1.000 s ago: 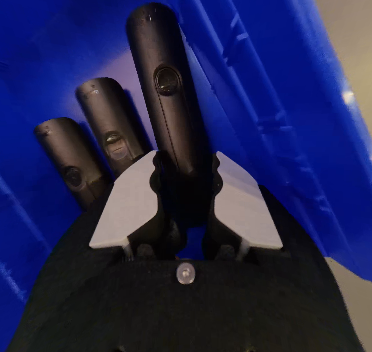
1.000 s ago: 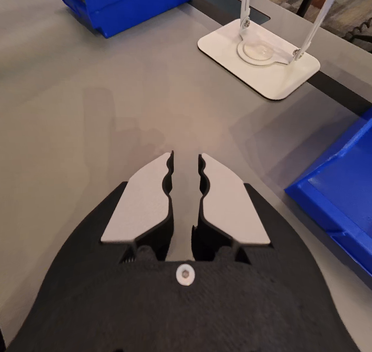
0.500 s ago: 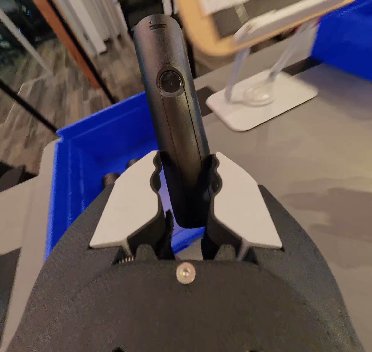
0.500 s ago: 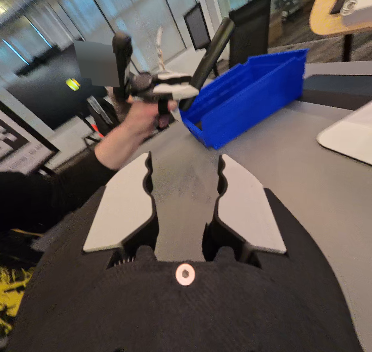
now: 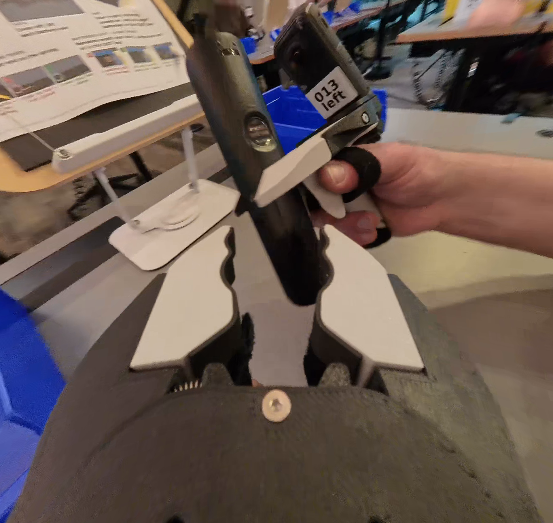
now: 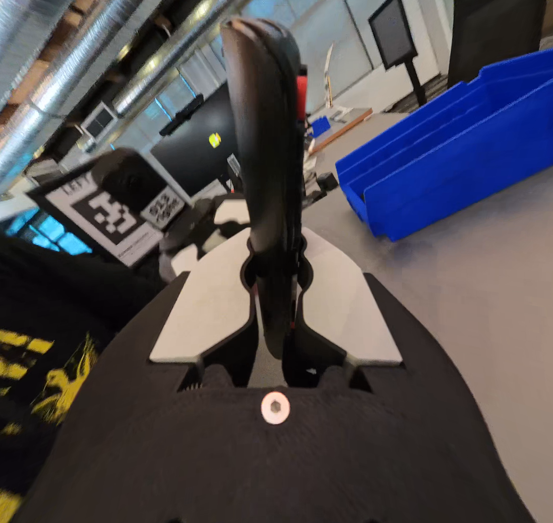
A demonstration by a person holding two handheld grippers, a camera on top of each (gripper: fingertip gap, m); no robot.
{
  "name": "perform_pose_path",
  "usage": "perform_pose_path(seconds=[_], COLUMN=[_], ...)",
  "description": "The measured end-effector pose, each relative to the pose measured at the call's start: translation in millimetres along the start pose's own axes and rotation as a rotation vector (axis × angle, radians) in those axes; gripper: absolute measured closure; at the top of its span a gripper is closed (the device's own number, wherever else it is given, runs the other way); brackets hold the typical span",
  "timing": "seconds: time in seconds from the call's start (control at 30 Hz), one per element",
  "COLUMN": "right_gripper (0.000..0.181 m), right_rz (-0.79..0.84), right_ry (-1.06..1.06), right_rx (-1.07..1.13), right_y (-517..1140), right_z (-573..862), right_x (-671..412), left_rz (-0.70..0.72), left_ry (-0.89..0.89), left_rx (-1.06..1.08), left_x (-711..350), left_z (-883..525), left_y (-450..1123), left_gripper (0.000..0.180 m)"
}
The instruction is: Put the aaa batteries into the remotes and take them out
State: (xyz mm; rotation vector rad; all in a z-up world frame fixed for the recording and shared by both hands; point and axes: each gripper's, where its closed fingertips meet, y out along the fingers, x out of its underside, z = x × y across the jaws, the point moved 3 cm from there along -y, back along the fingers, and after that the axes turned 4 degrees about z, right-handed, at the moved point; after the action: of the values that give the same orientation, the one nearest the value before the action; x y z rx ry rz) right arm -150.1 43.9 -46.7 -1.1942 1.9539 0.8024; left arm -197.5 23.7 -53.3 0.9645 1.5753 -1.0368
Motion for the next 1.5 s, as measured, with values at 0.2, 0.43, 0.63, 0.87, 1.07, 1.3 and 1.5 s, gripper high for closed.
perform_pose_path(seconds=[0.2, 0.43, 0.63, 0.87, 1.07, 1.3, 1.5], right_gripper=[0.157, 0.157, 0.155, 0.138, 0.159, 0.160, 0.160], right_rz=[-0.519, -1.003, -1.071, -0.678, -0.452, -0.388, -0.401], right_ry=[0.014, 0.069, 0.050, 0.019, -0.118, -0.180, -0.218], right_rx=[-0.173, -0.348, -0.389, -0.247, -0.131, -0.129, -0.078], right_y=[-46, -64, -63, -49, -49, -53, -55], right_z=[-19, -27, -15, 0, 8, 5, 4], right_x=[37, 83, 98, 73, 63, 63, 60], left_rz=[0.069, -0.080, -0.133, -0.161, -0.268, -0.258, -0.258], left_ry=[-0.181, -0.348, -0.405, -0.345, -0.303, -0.211, -0.183], left_rx=[0.246, 0.559, 0.609, 0.512, 0.523, 0.534, 0.529], left_x=[-24, -6, 17, 18, 20, 13, 10], left_z=[-6, 23, 38, 21, 22, 27, 28], left_y=[-11, 16, 21, 19, 26, 32, 35], left_gripper=[0.111, 0.133, 0.153, 0.156, 0.156, 0.154, 0.156])
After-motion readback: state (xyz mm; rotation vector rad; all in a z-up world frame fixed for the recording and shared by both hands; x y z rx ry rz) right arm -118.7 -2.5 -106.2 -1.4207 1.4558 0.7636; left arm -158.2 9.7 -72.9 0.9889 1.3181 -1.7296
